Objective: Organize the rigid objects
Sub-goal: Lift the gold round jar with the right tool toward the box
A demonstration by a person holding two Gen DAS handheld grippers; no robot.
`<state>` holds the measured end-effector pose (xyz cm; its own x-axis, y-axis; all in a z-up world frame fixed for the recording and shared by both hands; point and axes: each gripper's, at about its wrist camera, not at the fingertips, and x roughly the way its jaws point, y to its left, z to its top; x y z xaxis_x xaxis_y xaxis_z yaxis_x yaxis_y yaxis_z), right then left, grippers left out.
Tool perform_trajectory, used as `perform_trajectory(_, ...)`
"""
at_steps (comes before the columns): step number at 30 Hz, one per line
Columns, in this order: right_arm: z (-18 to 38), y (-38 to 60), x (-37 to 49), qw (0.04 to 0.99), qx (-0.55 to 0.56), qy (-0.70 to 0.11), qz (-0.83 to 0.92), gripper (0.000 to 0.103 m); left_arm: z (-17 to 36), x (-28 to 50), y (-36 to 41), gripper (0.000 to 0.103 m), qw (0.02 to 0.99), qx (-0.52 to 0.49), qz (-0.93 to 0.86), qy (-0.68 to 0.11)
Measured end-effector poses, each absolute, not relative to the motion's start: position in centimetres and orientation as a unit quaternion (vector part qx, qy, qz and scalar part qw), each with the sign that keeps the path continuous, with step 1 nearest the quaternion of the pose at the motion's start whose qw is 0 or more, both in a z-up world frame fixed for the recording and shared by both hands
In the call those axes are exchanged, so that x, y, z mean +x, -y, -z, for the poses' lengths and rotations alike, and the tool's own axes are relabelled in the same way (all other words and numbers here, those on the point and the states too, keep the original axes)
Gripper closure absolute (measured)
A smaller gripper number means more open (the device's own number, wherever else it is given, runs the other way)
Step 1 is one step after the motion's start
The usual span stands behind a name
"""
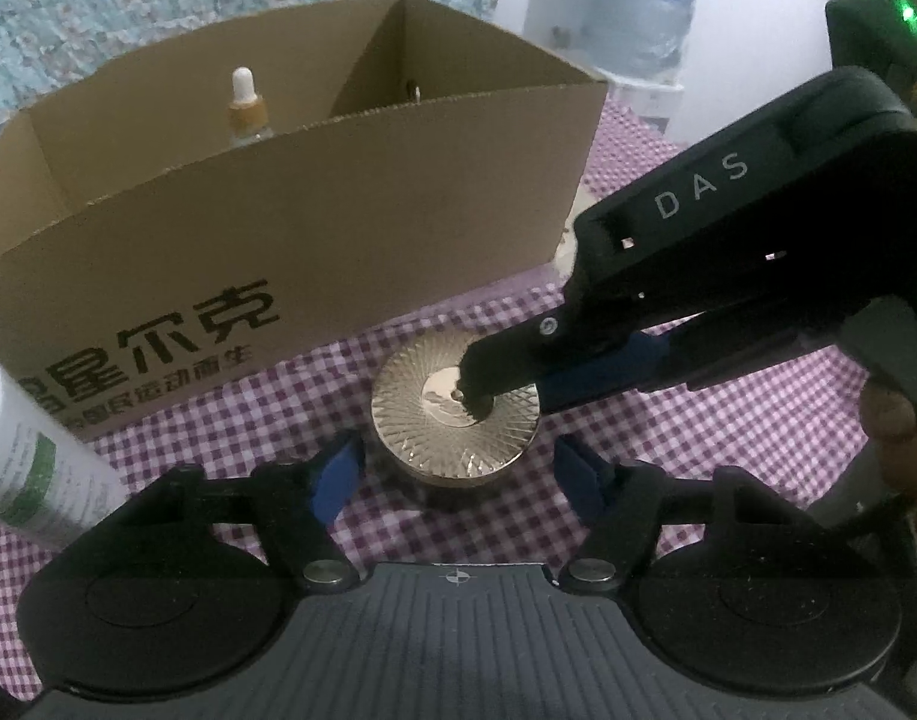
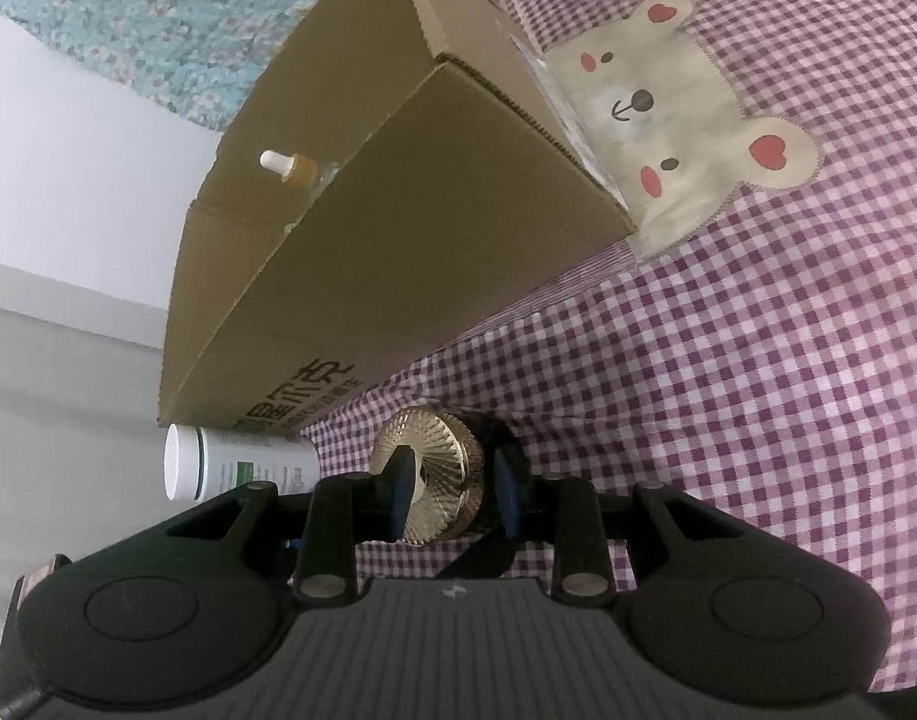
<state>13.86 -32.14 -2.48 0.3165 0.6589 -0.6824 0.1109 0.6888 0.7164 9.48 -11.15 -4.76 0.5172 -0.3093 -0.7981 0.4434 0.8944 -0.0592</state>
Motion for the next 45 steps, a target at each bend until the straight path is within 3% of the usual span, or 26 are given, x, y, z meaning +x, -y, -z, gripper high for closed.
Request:
perform_trajectory(15,3.8,31.1,14.4,0.726,0.360,-0.557,-0.182,0.053,5.3,11.1,11.6,0.045,0.863,0.057,0.206,-0.458)
perform_trajectory(45,3.3,32.1,13.5,0.728,0.370,-0.550,-0.174,0.054,3.8,9.8,11.0,0.048,0.866,0.050,0.210,-0.450)
